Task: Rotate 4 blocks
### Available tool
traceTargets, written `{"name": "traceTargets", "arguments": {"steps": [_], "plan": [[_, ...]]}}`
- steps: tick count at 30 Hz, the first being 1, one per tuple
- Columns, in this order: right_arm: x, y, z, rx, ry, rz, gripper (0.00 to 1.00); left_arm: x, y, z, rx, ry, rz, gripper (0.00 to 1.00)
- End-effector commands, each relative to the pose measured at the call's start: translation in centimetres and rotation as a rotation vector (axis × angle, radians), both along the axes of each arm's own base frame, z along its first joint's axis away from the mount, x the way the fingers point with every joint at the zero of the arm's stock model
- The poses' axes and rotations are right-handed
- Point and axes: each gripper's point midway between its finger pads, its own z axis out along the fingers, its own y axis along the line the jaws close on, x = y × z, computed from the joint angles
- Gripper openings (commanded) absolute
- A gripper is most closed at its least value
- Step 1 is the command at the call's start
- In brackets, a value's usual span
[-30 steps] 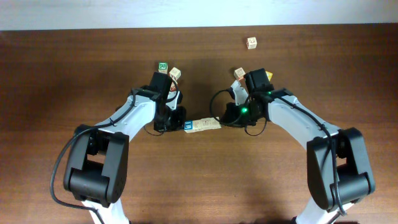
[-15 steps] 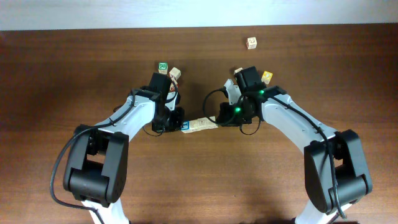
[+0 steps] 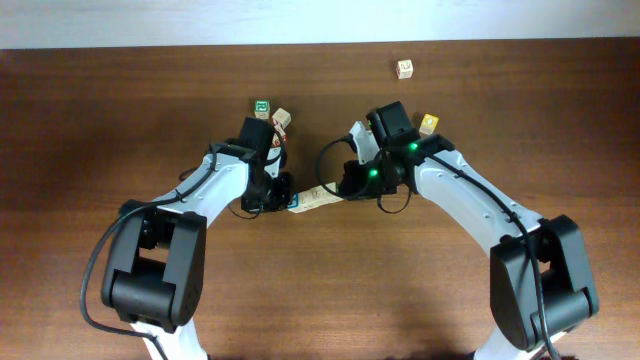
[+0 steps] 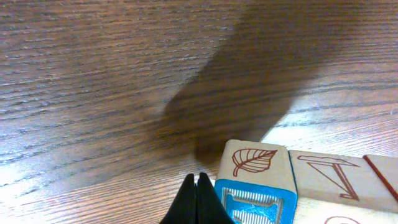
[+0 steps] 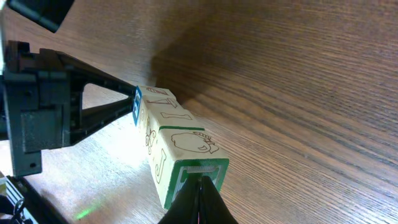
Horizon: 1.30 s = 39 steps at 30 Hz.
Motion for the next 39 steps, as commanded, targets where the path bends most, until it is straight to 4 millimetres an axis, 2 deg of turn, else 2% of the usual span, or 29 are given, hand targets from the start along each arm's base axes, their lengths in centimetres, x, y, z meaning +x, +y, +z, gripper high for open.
{"name": "traceTargets", "arguments": {"steps": [1, 17, 22, 39], "plan": [[-1.8, 3.8, 1.3, 0.081, 0.007, 0.096, 0.04, -1.1, -3.8, 0.9, -0.16, 0.039, -0.061, 0.0], [-1.9, 4.3, 1.8, 0.082, 0.001, 0.109, 0.04, -1.1, -3.8, 0.9, -0.159, 0.039, -0.061, 0.0], [-2.0, 5.1, 2.3, 0.088, -0.014, 0.127, 0.04, -1.1, -3.8, 0.9, -0.159, 0.039, -0.061, 0.0], [-1.4, 4.8, 2.1, 0.064, -0.025, 0.093, 0.04, -1.1, -3.5, 0.7, -0.147, 0.039, -0.055, 0.0]]}}
